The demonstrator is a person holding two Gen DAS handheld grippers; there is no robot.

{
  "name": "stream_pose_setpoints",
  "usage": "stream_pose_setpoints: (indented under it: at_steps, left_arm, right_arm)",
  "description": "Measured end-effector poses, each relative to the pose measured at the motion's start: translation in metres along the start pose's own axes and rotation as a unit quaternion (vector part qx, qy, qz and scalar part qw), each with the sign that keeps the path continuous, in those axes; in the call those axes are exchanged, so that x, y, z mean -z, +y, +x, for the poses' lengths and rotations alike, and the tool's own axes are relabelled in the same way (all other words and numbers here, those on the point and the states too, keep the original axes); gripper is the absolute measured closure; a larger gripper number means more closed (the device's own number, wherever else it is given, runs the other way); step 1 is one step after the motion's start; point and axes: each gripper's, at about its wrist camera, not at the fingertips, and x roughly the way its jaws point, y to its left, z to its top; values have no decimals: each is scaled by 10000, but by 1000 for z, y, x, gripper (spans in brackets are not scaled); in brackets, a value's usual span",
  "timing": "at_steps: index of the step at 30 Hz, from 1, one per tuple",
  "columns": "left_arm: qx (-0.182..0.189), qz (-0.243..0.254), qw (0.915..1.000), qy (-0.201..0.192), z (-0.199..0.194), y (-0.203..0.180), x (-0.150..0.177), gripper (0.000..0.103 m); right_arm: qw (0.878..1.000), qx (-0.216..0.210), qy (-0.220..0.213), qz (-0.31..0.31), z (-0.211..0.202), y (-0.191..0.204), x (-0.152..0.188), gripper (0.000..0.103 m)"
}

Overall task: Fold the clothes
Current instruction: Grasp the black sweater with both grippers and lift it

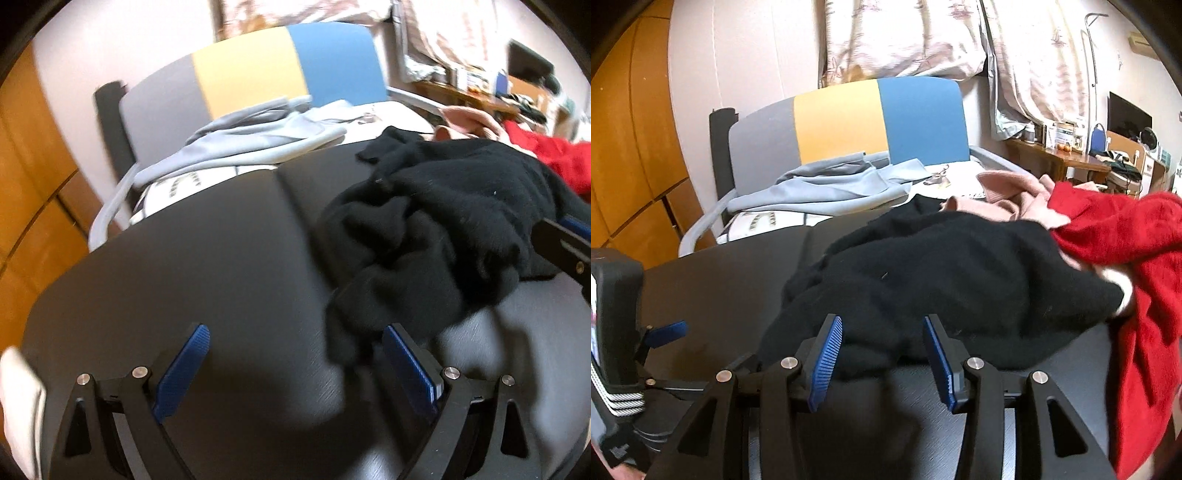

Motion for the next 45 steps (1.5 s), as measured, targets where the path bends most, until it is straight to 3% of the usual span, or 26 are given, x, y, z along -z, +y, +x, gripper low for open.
stream_pose_setpoints:
  at_steps: [6,8,10,11,15,16,17,18,21,22,24,26,29,30,32,36,37,40,45]
  left_arm:
    - [205,67,9998,22,49,-13,-12,9]
    - [372,-25,9993,46,63,-13,-11,18]
    - [609,-199,9979,49,78,-12,-10,32]
    - [663,-218,9975,49,75,-12,-11,33]
    - [879,-295,9957,50,64,-13,-16,60]
    - [933,-314,9951,50,61,-14,-18,61]
    - [986,-333,9946,50,58,-14,-19,60]
    - [1040,-353,9939,50,56,-14,-20,53]
    - [1201,-410,9919,51,47,-16,-24,11]
    - [1255,-429,9912,51,44,-16,-25,8]
    - [1362,-467,9896,51,39,-17,-27,8]
    - [1307,-338,9908,112,43,-27,-33,8]
    - [1203,-152,9921,314,61,-40,-31,8]
    - [1254,-170,9912,375,67,-41,-29,8]
    - [1359,-204,9893,493,79,-42,-25,22]
    - [1579,-10,9864,461,70,-45,-30,70]
    - [1543,90,9872,387,64,-47,-30,79]
    - [1558,124,9874,243,45,-40,-34,90]
    - [1695,-234,9852,-139,13,-11,-33,92]
  right_arm:
    - [9979,628,85,-105,6,-2,-8,56]
    - [9959,893,122,7,5,7,6,56]
    - [9934,1140,101,112,5,-2,5,56]
    - [9925,1214,80,144,6,-10,3,56]
    - [9922,1190,366,-32,23,-30,-1,55]
    - [9920,1170,465,-85,27,-31,-1,55]
    - [9916,1154,564,-142,31,-33,0,52]
    - [9912,1130,663,-189,36,-34,2,47]
    - [9898,1043,961,-160,51,-36,13,36]
    - [9890,1019,1065,-83,57,-38,17,33]
    - [9876,1025,1187,-80,64,-38,24,26]
    - [9856,1096,1255,-297,71,-34,31,25]
    - [9805,1295,1276,-744,75,-27,41,26]
    - [9806,1340,1201,-782,74,-25,44,32]
    - [9824,1373,1032,-736,70,-25,48,45]
    - [9892,1179,791,-352,53,-34,47,77]
    - [9914,1059,737,-211,48,-35,46,80]
    - [9962,606,564,263,28,-37,42,90]
    - [9940,-153,271,1049,-5,-40,36,91]
